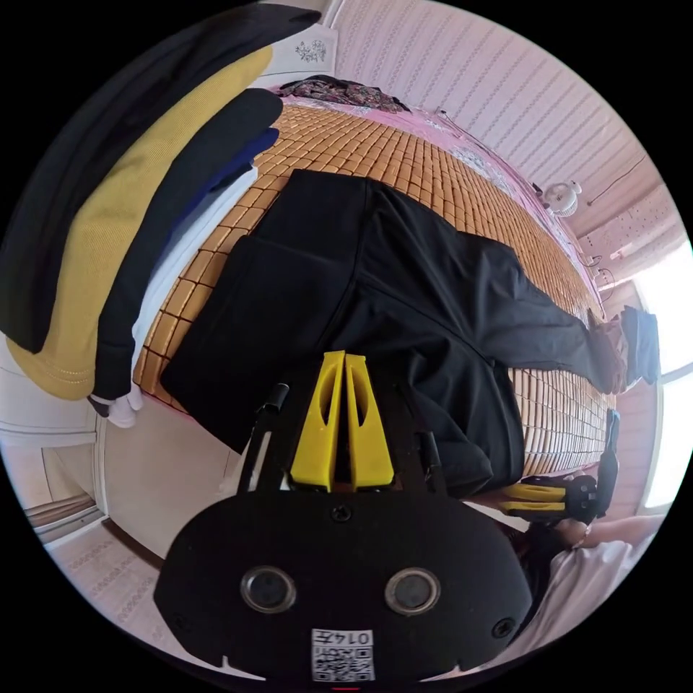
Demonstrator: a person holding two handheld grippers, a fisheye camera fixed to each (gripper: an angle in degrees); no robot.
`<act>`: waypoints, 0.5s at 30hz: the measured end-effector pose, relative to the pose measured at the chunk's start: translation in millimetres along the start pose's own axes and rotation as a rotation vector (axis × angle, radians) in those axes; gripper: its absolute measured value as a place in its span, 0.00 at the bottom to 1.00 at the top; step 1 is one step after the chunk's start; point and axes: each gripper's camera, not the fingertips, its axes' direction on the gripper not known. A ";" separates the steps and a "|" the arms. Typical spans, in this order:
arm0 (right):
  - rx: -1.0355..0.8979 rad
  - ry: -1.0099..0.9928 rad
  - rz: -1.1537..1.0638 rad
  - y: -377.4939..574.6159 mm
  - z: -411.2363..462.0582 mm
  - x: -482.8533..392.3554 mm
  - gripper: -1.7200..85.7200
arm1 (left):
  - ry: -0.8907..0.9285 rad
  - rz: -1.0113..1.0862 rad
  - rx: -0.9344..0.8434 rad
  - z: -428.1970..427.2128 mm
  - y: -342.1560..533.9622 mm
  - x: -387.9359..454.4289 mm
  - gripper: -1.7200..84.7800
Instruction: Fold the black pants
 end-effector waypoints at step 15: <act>-0.015 -0.017 -0.042 -2.1 3.9 -6.1 0.02 | -0.095 0.075 0.025 -4.0 2.0 2.6 0.01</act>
